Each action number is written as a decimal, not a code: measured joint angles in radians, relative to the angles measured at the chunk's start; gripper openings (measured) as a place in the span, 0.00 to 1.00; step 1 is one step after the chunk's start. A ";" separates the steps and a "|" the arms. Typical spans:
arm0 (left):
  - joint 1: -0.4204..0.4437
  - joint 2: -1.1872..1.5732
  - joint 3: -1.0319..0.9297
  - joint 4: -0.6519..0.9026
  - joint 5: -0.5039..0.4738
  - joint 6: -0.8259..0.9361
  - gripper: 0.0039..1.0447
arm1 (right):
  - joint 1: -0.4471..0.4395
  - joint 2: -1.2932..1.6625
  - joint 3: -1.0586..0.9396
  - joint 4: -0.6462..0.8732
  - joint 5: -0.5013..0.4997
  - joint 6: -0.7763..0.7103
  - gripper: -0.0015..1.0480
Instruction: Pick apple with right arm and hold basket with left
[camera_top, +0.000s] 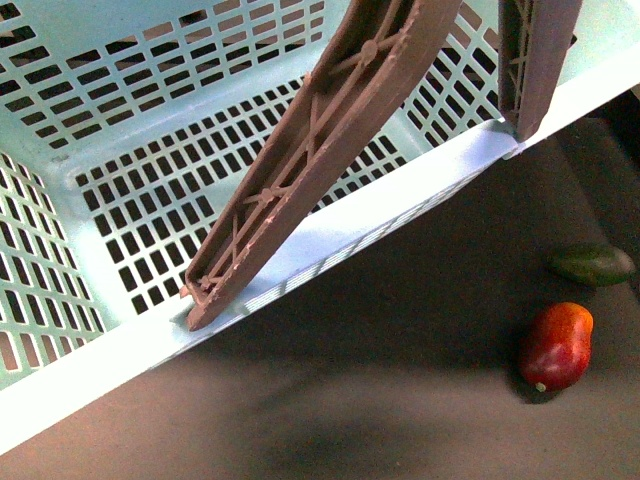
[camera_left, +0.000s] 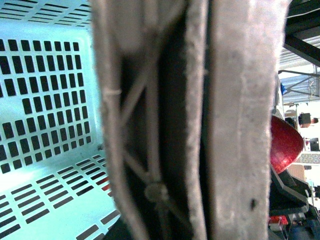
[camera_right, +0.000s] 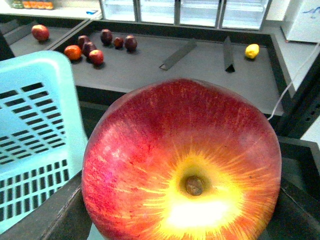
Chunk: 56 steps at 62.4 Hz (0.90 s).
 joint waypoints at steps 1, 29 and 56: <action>0.000 0.000 0.000 0.000 0.000 0.000 0.14 | 0.007 0.000 -0.002 0.000 0.002 0.000 0.76; 0.000 0.000 0.000 0.000 0.000 0.000 0.14 | 0.263 0.076 -0.050 0.038 0.090 -0.002 0.90; 0.000 0.002 0.000 -0.004 -0.015 0.006 0.14 | 0.113 -0.083 -0.113 0.060 0.204 -0.001 0.92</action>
